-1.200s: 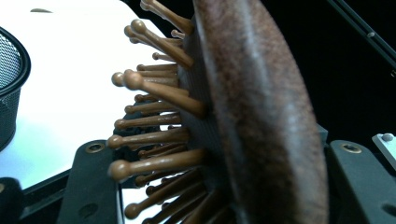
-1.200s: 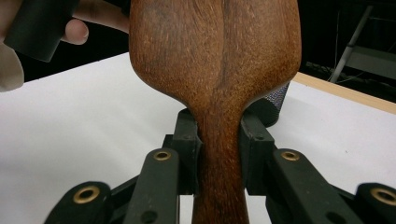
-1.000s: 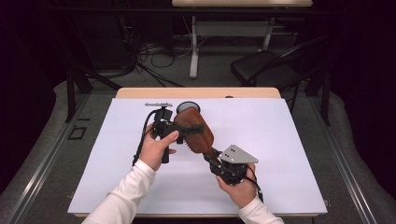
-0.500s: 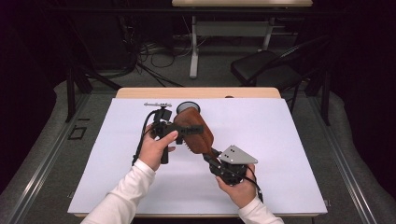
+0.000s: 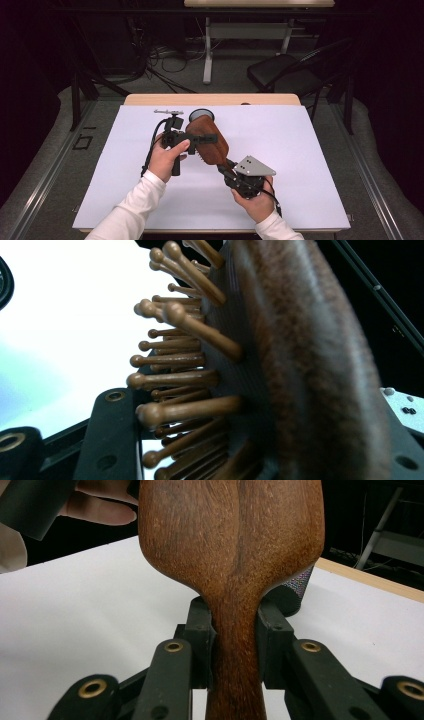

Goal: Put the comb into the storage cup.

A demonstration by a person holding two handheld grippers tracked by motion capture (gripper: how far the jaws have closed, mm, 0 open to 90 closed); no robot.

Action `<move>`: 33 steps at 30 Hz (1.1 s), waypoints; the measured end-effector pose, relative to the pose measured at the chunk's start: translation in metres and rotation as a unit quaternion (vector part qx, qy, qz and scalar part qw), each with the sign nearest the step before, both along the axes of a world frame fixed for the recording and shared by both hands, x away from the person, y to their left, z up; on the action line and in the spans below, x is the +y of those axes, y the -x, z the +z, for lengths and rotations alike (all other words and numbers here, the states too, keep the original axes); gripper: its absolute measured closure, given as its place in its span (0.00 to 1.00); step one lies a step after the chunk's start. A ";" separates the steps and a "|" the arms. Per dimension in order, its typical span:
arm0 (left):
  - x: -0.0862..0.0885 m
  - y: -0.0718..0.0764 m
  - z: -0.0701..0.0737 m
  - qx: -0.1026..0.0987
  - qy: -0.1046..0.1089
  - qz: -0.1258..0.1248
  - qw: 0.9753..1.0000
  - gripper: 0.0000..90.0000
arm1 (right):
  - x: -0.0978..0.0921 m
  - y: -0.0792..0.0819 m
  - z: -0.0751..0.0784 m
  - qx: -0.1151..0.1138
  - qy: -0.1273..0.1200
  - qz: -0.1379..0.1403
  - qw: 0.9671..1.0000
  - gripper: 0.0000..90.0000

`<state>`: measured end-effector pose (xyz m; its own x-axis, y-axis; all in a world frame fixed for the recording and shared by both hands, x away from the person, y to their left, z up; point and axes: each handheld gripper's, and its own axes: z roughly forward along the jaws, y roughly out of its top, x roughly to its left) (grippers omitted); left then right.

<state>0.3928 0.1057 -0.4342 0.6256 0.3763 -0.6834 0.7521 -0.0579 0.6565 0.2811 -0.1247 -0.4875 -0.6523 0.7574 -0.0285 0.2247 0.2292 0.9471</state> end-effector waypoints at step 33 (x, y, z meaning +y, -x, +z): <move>0.000 0.001 -0.003 0.046 0.007 0.020 0.999 0.54 | 0.000 -0.002 -0.003 0.008 -0.002 0.001 1.000 0.79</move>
<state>0.3916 0.1053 -0.4369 0.5451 0.3901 -0.7421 0.8104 -0.0185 0.5856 0.2829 -0.1246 -0.4903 -0.6546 0.7558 -0.0153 0.2386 0.2257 0.9445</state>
